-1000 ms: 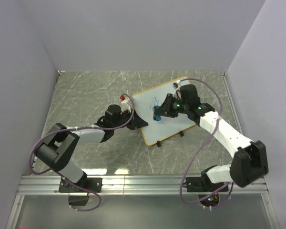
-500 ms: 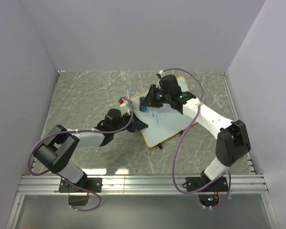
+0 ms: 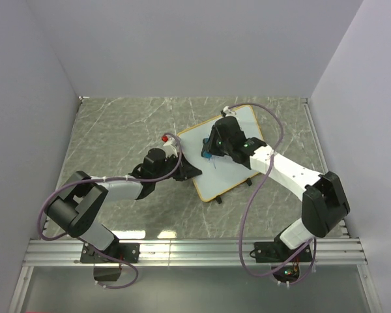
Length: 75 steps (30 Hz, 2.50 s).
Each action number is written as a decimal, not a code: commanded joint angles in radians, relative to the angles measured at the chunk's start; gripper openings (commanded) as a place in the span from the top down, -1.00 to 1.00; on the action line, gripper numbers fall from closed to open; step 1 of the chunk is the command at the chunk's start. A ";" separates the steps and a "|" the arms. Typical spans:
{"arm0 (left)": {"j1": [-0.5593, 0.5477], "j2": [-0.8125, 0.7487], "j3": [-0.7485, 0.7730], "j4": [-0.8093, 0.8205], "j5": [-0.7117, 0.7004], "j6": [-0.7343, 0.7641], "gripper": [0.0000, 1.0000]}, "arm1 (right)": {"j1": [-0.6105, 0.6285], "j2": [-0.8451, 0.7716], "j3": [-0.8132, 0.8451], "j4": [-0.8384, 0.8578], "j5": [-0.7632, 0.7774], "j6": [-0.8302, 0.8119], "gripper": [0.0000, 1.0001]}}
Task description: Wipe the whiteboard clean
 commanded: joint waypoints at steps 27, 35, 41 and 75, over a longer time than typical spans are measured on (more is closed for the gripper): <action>0.006 0.017 0.093 -0.512 -0.219 0.327 1.00 | 0.089 0.229 0.139 -0.110 0.005 0.056 1.00; -0.017 0.001 0.082 -0.511 -0.236 0.332 1.00 | 0.089 0.353 0.355 -0.165 0.017 0.044 1.00; -0.023 0.000 0.079 -0.506 -0.244 0.334 1.00 | 0.089 0.395 0.492 -0.149 -0.024 0.056 1.00; -0.035 -0.003 0.074 -0.509 -0.278 0.324 1.00 | -0.005 0.131 -0.123 0.006 -0.026 0.073 1.00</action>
